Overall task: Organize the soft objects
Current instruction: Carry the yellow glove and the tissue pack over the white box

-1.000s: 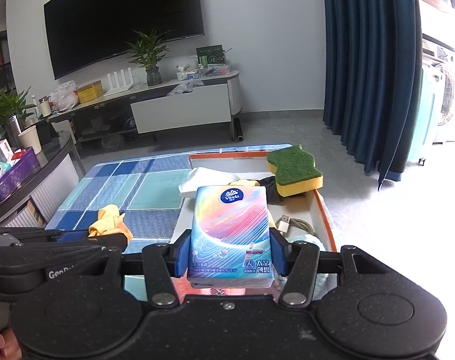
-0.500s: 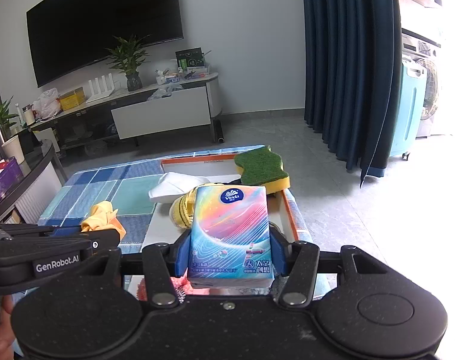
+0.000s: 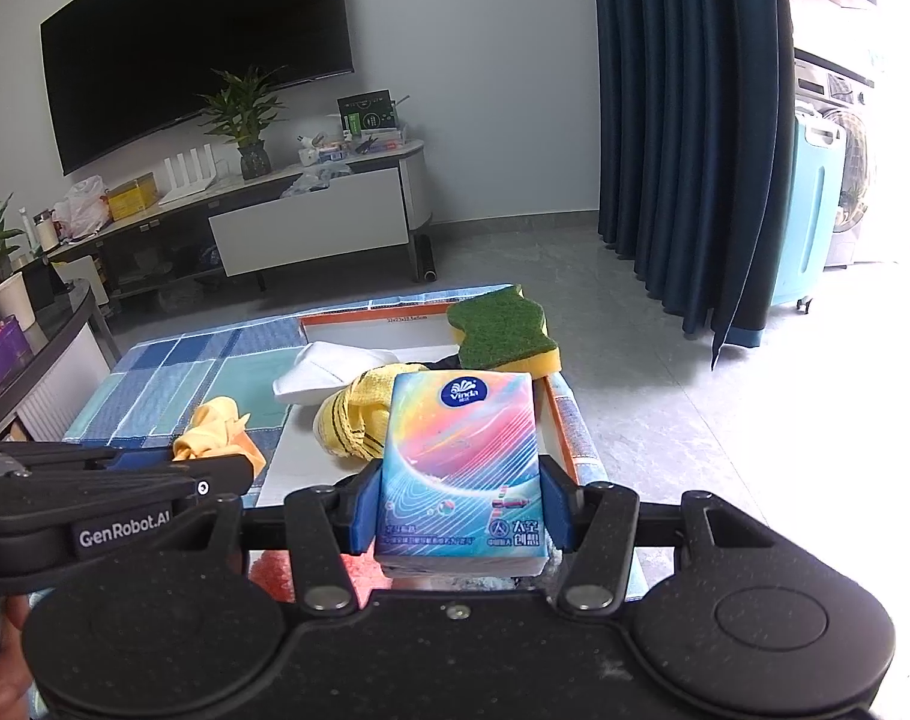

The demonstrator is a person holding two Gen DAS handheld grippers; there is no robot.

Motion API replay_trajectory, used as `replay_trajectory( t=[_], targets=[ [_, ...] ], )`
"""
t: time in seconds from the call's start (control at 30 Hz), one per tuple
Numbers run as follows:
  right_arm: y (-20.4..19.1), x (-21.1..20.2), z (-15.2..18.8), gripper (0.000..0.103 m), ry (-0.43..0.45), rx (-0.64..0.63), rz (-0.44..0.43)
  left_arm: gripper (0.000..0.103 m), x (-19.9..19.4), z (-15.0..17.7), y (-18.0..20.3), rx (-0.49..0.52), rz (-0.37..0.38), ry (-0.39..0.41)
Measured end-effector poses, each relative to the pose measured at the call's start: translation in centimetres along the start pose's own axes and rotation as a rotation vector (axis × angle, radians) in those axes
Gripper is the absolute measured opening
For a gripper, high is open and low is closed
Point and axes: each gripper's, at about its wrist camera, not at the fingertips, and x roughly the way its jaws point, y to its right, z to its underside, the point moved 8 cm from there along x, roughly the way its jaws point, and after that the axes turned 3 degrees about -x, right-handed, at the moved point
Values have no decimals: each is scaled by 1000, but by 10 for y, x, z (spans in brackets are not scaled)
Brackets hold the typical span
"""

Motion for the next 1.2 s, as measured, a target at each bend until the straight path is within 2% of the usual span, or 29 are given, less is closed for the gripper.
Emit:
replay_trajectory(
  t=[0.73,1.2],
  targets=[
    [5,22,-1,64,-27,0,0,27,27,-5,-3,-18,7,-40],
    [5,28,-20,64,-30,10,2,27,32,-26,-6,-20,17,-48]
  ],
)
